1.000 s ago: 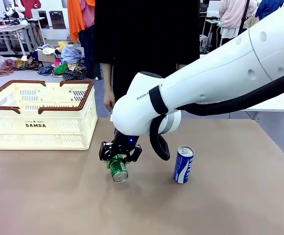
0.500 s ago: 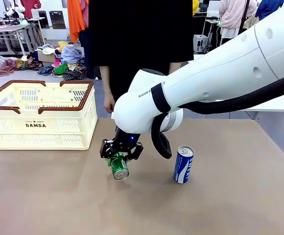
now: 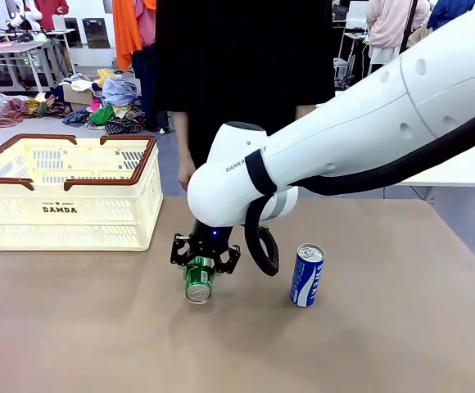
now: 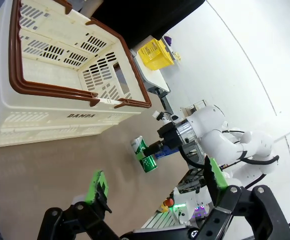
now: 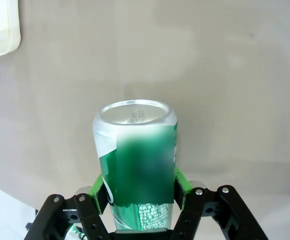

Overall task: Place the drinks into the Shopping basket.
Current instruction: Pick up one drink and place it into the Shopping basket.

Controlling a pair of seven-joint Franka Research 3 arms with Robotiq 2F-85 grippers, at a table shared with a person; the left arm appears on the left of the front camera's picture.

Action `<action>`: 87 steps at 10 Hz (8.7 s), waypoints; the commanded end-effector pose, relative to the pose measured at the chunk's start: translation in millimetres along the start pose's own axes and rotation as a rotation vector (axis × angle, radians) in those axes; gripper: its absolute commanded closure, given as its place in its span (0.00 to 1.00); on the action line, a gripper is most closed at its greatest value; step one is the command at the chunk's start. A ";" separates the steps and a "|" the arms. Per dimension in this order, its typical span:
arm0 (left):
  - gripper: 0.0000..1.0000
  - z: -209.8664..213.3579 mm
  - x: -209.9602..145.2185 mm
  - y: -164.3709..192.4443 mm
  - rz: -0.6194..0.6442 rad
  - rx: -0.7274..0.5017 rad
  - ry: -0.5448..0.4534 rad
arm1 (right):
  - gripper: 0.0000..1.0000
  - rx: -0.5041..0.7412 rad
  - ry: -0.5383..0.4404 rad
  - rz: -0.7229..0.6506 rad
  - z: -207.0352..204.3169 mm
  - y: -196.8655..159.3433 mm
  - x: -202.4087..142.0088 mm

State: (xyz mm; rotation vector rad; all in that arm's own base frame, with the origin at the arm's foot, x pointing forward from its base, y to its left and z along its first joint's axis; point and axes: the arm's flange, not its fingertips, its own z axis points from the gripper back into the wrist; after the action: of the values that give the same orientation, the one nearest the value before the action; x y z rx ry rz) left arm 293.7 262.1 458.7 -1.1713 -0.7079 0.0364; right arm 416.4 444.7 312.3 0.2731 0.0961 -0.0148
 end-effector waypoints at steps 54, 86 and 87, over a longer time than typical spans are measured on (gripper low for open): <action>0.00 -309.9 -64.1 -232.3 -0.561 0.383 0.810 | 0.00 1.186 -0.195 -0.378 365.7 -568.0 -138.2; 1.00 -575.3 -197.9 -66.3 -0.032 1.070 0.806 | 0.00 1.186 -0.195 -0.378 365.7 -568.0 -138.2; 1.00 -575.6 -198.9 -66.2 -0.044 1.086 0.798 | 0.00 1.186 -0.195 -0.378 365.7 -568.0 -138.2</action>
State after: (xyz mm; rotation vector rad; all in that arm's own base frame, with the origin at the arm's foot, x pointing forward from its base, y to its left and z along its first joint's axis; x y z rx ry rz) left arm 416.7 -314.3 301.9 -0.0937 0.0669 -0.0903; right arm 296.9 -199.7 518.8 1.4167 -0.0751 -0.4770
